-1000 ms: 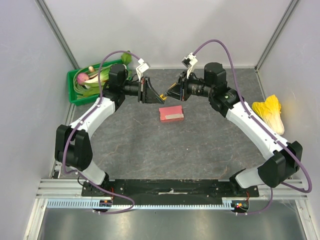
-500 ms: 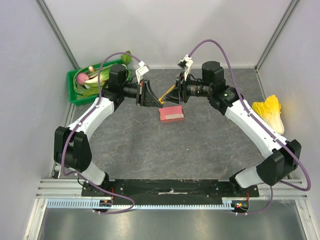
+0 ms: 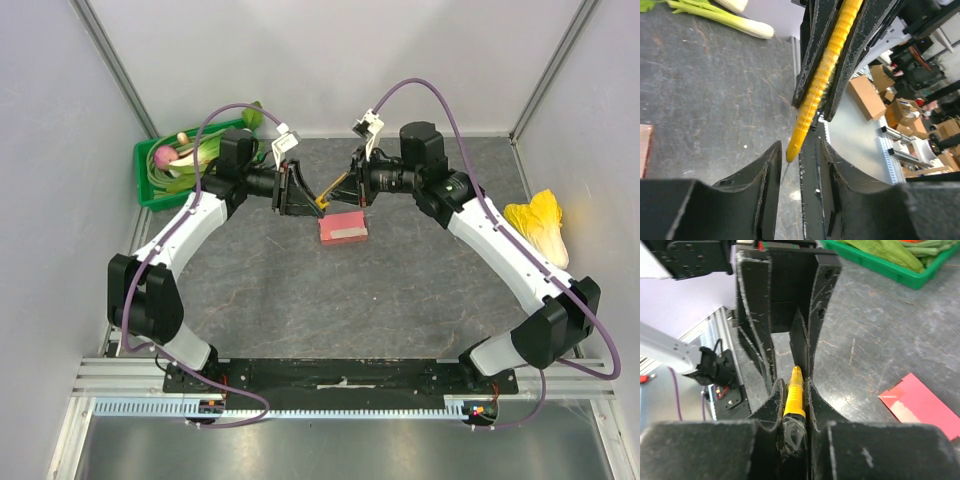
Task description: Unpack the express box
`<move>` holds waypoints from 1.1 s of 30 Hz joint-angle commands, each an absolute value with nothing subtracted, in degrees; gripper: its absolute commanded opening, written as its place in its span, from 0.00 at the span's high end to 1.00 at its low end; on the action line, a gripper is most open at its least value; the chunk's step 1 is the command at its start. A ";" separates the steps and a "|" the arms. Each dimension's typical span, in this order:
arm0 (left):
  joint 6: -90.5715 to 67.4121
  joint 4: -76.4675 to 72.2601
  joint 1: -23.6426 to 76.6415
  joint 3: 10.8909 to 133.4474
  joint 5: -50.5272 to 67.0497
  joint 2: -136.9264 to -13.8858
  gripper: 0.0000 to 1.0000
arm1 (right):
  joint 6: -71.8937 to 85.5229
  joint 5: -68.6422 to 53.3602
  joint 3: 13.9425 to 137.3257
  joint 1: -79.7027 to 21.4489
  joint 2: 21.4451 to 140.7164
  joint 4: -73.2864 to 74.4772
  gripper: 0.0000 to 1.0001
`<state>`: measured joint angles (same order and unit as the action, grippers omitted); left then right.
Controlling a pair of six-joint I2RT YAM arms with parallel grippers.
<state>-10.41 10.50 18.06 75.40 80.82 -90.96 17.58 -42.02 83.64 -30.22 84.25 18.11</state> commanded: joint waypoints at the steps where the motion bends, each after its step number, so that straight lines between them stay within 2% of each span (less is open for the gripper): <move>1: -9.14 11.87 16.70 77.08 73.25 -88.77 0.40 | 16.00 -29.40 85.08 -30.41 83.59 19.42 1.00; 4: -12.37 10.55 15.21 76.12 61.06 -88.51 0.28 | 16.78 -23.40 83.15 -30.32 82.89 21.00 1.00; 6: -13.71 11.85 14.77 76.20 52.51 -89.99 0.24 | 17.92 -20.75 80.43 -30.32 82.62 21.36 1.00; 7: -13.88 13.26 14.85 77.51 44.81 -91.13 0.24 | 18.45 -20.31 78.68 -30.32 82.79 21.44 1.00; 12: -15.37 17.67 15.82 80.68 27.62 -98.77 0.25 | 22.14 -18.29 72.08 -30.32 85.25 21.36 1.00; 15: -19.24 17.32 17.22 82.79 25.67 -104.05 0.26 | 24.61 -14.95 68.83 -30.32 87.09 19.61 1.00; 24: -20.39 21.18 21.53 99.13 24.42 -123.30 0.27 | 28.56 -10.72 66.62 -30.06 94.47 15.38 1.00; 33: -17.41 22.23 22.50 98.79 30.58 -128.40 0.26 | 28.92 -8.88 65.83 -29.00 97.47 12.66 1.00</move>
